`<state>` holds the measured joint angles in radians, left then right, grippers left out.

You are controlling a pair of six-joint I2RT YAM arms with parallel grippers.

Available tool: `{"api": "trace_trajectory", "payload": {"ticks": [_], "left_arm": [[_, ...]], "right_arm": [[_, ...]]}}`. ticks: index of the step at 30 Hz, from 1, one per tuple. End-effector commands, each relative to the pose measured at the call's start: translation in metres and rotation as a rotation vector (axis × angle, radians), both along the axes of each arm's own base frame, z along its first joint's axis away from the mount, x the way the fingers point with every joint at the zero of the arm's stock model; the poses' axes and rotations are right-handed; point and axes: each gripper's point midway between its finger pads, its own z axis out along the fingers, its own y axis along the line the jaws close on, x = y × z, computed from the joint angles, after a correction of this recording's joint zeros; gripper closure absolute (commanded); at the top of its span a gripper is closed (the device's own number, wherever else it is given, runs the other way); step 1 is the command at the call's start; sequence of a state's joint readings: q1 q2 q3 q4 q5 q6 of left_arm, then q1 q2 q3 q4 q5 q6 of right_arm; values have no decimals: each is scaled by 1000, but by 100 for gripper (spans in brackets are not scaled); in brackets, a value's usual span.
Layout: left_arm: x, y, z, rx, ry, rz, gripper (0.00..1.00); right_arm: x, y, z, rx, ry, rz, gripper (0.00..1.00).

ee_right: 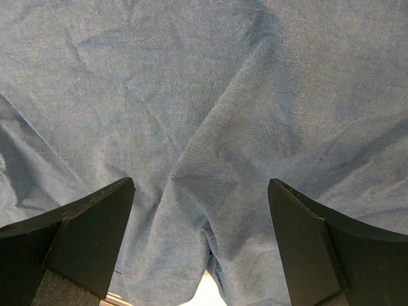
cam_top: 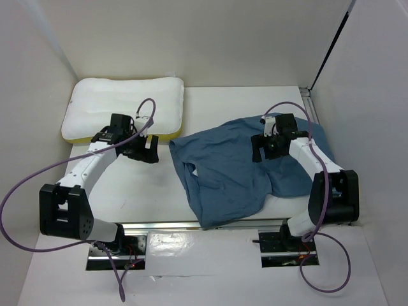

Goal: Put the pillow into the pillowcase

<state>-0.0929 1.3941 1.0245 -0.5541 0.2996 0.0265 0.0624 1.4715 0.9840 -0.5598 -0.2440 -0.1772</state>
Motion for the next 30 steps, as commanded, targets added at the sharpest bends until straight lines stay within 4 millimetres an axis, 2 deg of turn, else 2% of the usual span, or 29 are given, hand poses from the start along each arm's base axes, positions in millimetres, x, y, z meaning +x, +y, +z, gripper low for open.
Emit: {"api": "trace_trajectory", "payload": {"ticks": [1,8,11,16,17,19,20,22,23,24,27,30], "left_arm": [[3,2,14,4,-61,-9,1],[1,3,13,11,-62,-3,1],[4,7,19,28,-83,10,0],[11,14,35,59,-114,46,3],[11,17,35,73,-115,57,5],[11,17,44,72,-127,57,5],[10,18,50,75,-148,51,5],[9,27,53,110,-178,93,3],[10,29,65,107,-221,112,0],[9,29,61,108,-212,111,0],[1,38,61,134,-184,147,0],[-7,49,60,194,-197,154,0]], "right_arm": [[6,-1,13,6,-69,4,7],[3,2,13,21,-59,13,7],[6,10,26,56,-71,55,7],[4,53,45,107,-92,244,7],[-2,68,48,107,-96,313,7],[-3,84,48,104,-85,371,7],[-12,101,46,113,-65,425,7],[-16,117,40,112,-35,470,7],[-20,130,41,113,-35,508,7],[-24,137,35,116,-10,518,7],[-25,159,38,100,-33,558,7],[-26,180,31,85,-24,574,7]]}}
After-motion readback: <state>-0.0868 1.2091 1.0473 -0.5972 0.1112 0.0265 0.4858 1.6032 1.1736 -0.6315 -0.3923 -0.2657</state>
